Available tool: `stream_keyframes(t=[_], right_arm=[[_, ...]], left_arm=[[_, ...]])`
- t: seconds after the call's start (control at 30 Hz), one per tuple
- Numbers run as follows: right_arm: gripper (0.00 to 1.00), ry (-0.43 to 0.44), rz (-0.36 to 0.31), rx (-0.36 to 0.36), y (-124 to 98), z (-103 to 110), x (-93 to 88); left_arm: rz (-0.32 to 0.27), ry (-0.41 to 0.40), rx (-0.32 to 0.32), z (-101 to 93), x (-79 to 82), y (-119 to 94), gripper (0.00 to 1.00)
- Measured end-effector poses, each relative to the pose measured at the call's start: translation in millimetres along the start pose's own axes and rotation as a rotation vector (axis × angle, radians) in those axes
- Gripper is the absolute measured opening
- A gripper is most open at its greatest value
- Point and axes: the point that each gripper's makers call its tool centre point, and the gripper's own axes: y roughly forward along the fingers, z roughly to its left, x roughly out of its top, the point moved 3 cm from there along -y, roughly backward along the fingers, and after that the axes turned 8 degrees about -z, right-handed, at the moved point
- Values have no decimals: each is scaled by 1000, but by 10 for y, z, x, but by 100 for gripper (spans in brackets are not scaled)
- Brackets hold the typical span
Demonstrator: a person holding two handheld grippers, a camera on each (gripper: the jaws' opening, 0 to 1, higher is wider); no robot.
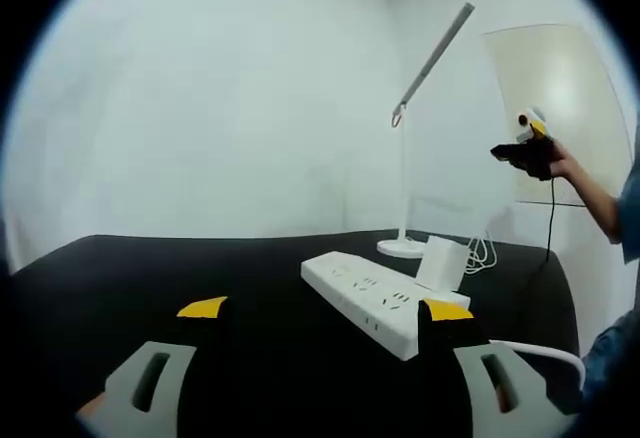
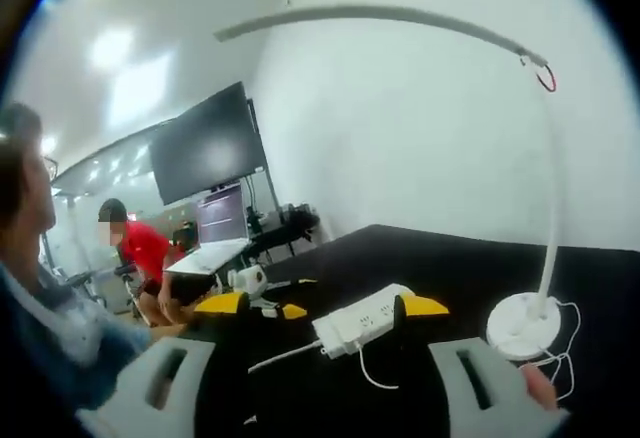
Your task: Insert the desk lamp plug into the socket, turn on the power strip switch, turn on the lamp switch, then turn off the lamp switch, turn off the power strip switch, and remove the plug from the socket.
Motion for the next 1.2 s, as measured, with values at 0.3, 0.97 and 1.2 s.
stream_keyframes(t=[0.3,0.97,1.2], right_arm=[[59,26,-34,25,-67,24,193],[57,152,-147,72,-112,102,484],[57,204,-171,77,-116,92,653]], left_arm=[[-3,0,3,7,4,-2,72],[-15,0,9,31,24,-15,71],[-16,2,8,-25,43,-28,71]])
